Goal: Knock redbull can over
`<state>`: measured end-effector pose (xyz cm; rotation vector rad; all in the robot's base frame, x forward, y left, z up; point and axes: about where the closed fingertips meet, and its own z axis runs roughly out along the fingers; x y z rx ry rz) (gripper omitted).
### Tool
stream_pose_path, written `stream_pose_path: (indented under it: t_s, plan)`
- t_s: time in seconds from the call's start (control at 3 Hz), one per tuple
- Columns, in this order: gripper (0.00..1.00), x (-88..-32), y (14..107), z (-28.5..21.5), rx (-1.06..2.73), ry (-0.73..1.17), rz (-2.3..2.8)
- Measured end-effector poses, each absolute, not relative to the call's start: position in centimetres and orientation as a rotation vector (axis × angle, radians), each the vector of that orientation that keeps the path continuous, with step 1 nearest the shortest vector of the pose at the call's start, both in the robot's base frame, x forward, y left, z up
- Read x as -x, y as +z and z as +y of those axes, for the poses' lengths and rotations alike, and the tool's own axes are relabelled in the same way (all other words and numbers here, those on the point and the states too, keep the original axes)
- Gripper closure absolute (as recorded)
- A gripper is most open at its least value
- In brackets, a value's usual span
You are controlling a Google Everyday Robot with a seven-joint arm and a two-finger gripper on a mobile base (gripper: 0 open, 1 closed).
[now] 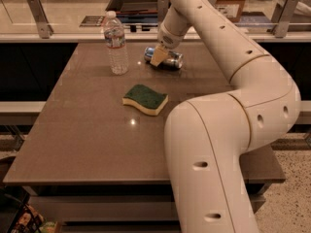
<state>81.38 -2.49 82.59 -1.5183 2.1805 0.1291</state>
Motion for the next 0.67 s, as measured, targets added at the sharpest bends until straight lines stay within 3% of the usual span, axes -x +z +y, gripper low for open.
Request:
stream_pose_path:
  t_s: [0.33, 0.67]
  plan:
    - [0.00, -81.38, 82.81, -2.47, 1.519, 0.129, 2.181]
    - [0.00, -81.38, 82.79, -2.47, 1.519, 0.130, 2.181]
